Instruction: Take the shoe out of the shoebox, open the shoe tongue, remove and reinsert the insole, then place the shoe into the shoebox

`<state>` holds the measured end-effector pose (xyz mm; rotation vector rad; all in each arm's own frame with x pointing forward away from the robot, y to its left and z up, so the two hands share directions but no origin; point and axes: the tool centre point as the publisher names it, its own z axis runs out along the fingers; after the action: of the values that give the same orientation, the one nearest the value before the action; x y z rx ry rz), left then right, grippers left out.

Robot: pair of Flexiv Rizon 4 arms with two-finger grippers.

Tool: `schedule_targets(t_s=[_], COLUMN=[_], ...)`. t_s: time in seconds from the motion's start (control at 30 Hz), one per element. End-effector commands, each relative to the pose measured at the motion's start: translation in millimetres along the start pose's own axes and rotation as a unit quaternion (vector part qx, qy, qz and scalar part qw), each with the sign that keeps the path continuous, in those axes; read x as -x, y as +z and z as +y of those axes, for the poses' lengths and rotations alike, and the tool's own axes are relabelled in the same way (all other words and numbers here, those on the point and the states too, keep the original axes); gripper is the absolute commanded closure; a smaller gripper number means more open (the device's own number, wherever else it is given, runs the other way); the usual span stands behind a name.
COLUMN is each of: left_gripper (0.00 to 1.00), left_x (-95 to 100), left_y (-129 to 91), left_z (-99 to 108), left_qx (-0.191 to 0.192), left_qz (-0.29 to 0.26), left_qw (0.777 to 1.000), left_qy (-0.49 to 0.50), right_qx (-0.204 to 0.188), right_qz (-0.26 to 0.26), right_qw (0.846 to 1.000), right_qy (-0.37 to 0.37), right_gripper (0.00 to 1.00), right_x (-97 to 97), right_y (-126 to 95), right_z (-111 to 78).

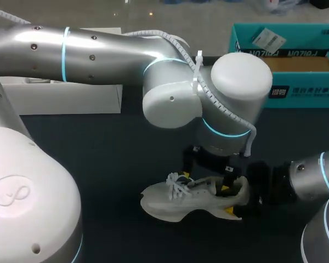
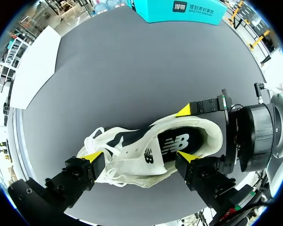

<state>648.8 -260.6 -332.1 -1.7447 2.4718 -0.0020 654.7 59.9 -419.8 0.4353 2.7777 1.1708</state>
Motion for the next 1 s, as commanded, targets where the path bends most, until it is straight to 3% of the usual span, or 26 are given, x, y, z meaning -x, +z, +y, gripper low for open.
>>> schedule_targets(t_s=[0.03,0.47,0.63,0.67,0.77,0.83,0.87,0.9,1.0], left_gripper=[0.0,0.0,0.35,0.51,0.64,0.66,0.89,0.97,1.0], left_x=[-5.3,28.8,44.7,46.6,49.5,49.5,48.7,47.9,47.9], left_y=[6,8,3,2,1,1,1,1,0], left_z=[1,30,33,33,32,30,29,28,26], left_qx=[0.002,0.017,0.017,0.014,0.012,0.01,0.008,0.006,-0.003], left_qz=[-0.019,-0.03,-0.023,-0.02,-0.02,-0.016,-0.008,0.005,0.065], left_qw=[1.0,0.993,0.989,0.988,0.987,0.987,0.986,0.986,0.984], left_qy=[-0.011,-0.112,-0.146,-0.151,-0.158,-0.162,-0.165,-0.168,-0.168], right_qx=[-0.002,-0.002,-0.002,-0.002,-0.002,-0.002,-0.002,-0.002,-0.002], right_qz=[-0.002,-0.002,-0.002,-0.002,-0.002,-0.002,-0.002,-0.002,-0.002], right_qw=[1.0,1.0,1.0,1.0,1.0,1.0,1.0,1.0,1.0], right_qy=[0.0,0.0,0.0,0.0,0.0,0.0,0.0,0.0,0.0], right_gripper=[1.0,1.0,1.0,1.0,1.0,1.0,1.0,1.0,1.0], right_x=[1.3,1.3,1.3,1.3,1.3,1.3,1.3,1.3,1.3], right_y=[3,3,3,3,3,3,3,3,3], right_z=[-0.7,-0.7,-0.7,-0.7,-0.7,-0.7,-0.7,-0.7,-0.7])
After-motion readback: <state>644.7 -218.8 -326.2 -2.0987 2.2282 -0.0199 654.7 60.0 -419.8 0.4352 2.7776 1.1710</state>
